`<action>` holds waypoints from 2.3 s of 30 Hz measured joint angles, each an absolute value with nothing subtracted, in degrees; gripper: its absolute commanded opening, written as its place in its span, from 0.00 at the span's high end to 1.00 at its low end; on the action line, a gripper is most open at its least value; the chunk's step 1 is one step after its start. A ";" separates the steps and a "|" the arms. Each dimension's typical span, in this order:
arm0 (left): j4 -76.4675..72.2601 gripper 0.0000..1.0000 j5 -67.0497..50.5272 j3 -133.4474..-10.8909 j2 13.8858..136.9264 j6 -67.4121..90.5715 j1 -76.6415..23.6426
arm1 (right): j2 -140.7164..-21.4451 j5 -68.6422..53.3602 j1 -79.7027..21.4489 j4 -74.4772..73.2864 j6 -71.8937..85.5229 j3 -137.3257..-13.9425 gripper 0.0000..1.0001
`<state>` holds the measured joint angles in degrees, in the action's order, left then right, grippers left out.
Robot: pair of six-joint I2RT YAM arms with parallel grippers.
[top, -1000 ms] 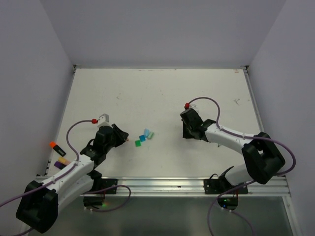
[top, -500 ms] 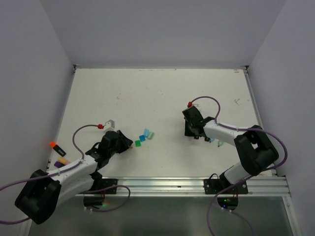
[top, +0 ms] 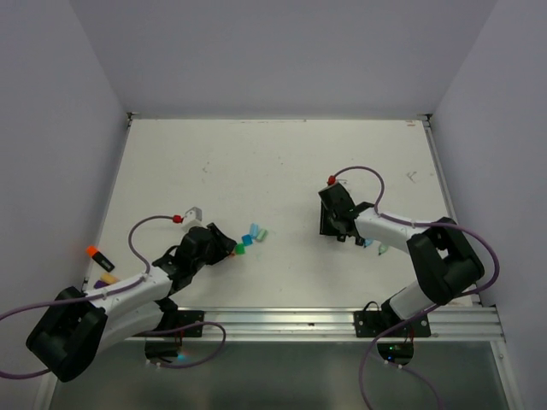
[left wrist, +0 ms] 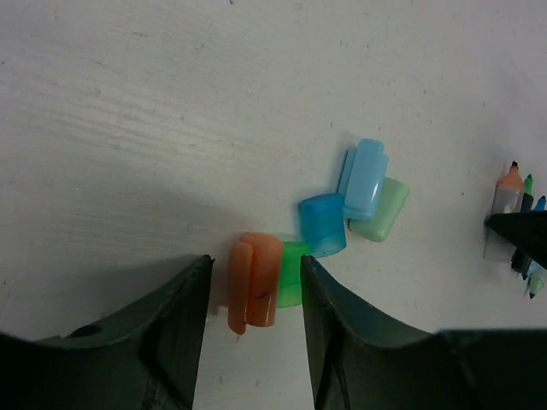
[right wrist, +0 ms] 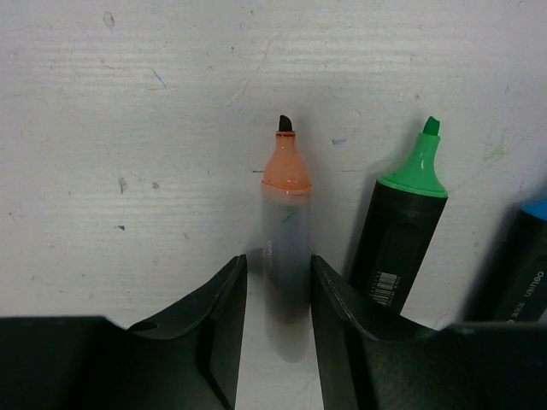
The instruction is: Open the pen caps
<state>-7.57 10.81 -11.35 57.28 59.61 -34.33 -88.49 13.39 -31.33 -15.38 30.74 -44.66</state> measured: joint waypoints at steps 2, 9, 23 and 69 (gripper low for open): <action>-6.81 0.47 11.25 -11.35 56.47 59.92 -34.33 | -88.47 13.37 -31.14 -15.38 30.72 -44.66 0.58; -2.76 0.39 12.51 -11.57 53.63 60.07 -34.33 | -86.80 13.82 -30.94 -17.04 30.20 -44.66 0.45; 21.17 0.04 23.42 -28.77 52.21 60.01 -30.46 | -74.78 13.50 -30.83 -23.29 28.36 -45.67 0.34; 30.33 0.00 46.50 -36.05 67.75 54.50 15.88 | -73.97 0.27 -35.68 -27.49 22.96 -48.58 0.34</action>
